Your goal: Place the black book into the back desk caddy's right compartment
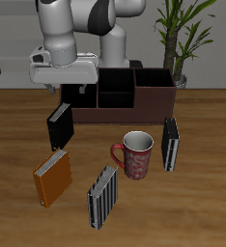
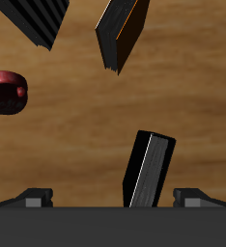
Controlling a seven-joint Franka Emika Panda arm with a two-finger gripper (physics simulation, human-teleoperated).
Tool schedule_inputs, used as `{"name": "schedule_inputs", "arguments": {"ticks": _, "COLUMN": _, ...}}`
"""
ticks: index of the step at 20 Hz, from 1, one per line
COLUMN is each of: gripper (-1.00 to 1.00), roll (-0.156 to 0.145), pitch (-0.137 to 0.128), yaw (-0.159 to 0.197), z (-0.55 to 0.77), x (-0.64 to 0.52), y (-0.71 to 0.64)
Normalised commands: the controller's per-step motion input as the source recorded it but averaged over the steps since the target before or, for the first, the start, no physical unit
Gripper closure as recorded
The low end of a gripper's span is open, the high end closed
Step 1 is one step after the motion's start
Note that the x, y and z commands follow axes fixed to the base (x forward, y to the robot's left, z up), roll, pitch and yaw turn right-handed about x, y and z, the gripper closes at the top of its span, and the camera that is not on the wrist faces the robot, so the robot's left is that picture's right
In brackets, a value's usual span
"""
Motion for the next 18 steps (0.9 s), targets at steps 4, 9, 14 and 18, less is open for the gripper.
{"name": "schedule_inputs", "arguments": {"ticks": 4, "gripper": -1.00, "roll": -0.064, "pitch": -0.002, "yaw": -0.070, "z": -0.26, "x": -0.03, "y": -0.37}}
{"name": "schedule_inputs", "arguments": {"ticks": 9, "gripper": -1.00, "roll": -0.052, "pitch": 0.006, "yaw": -0.048, "z": -0.23, "x": 0.01, "y": -0.23}}
{"name": "schedule_inputs", "arguments": {"ticks": 14, "gripper": -1.00, "roll": -0.015, "pitch": 0.012, "yaw": -0.005, "z": -0.23, "x": 0.07, "y": -0.06}}
{"name": "schedule_inputs", "arguments": {"ticks": 18, "gripper": -1.00, "roll": 0.001, "pitch": 0.017, "yaw": -0.037, "z": -0.20, "x": 0.05, "y": 0.07}}
